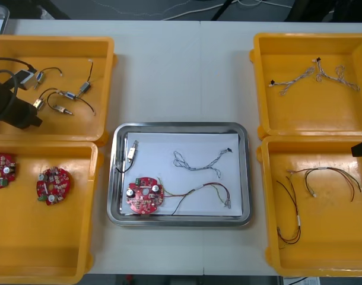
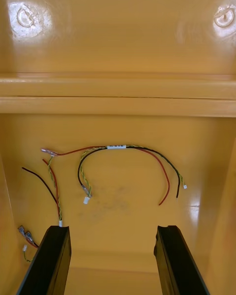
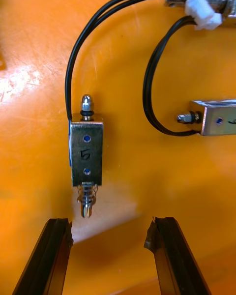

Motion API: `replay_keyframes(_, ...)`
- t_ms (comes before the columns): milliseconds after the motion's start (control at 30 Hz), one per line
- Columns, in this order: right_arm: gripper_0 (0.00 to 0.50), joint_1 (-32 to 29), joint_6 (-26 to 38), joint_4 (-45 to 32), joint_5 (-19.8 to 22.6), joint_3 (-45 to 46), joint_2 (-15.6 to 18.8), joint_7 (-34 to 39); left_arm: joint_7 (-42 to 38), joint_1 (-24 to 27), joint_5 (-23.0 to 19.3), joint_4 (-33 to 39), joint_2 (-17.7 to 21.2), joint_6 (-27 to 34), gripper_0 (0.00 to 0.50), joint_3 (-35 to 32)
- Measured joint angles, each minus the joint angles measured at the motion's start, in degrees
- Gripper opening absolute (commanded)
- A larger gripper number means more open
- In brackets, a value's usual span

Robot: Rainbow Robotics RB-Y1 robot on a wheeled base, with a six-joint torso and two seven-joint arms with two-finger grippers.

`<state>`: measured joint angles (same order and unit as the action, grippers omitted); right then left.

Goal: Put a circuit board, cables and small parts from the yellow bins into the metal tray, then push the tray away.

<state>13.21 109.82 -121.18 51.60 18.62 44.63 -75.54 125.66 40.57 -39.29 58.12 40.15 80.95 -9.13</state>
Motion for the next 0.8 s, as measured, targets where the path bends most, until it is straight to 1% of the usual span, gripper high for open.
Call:
replay_keyframes(100,0.5,-0.16,0.0,0.0,0.0,0.01,0.01,0.0,0.03,0.12,-0.03,0.81,0.17,1.09,0.494,-0.7)
replay_keyframes(267,0.5,-0.31,0.0,0.0,-0.03,0.02,0.02,0.0,0.36,1.06,0.0,1.34,0.33,1.18,0.494,-0.99)
replay_keyframes(333,0.5,-0.33,0.0,0.0,-0.04,0.02,0.03,0.0,0.59,1.69,0.62,1.48,0.34,1.13,0.493,-0.99)
replay_keyframes(433,0.5,-0.35,0.0,0.0,-0.05,0.03,0.05,0.0,0.59,2.35,1.66,1.79,0.35,0.03,0.493,-0.95)
replay_keyframes(533,0.5,-0.36,0.0,0.0,-0.06,0.04,0.09,0.0,0.59,2.47,1.7,1.97,0.36,-1.61,0.495,-0.62)
replay_keyframes(800,0.5,-0.36,0.0,0.01,-0.09,0.05,0.17,0.0,0.59,2.48,1.74,2.02,0.38,-2.66,0.495,0.3)
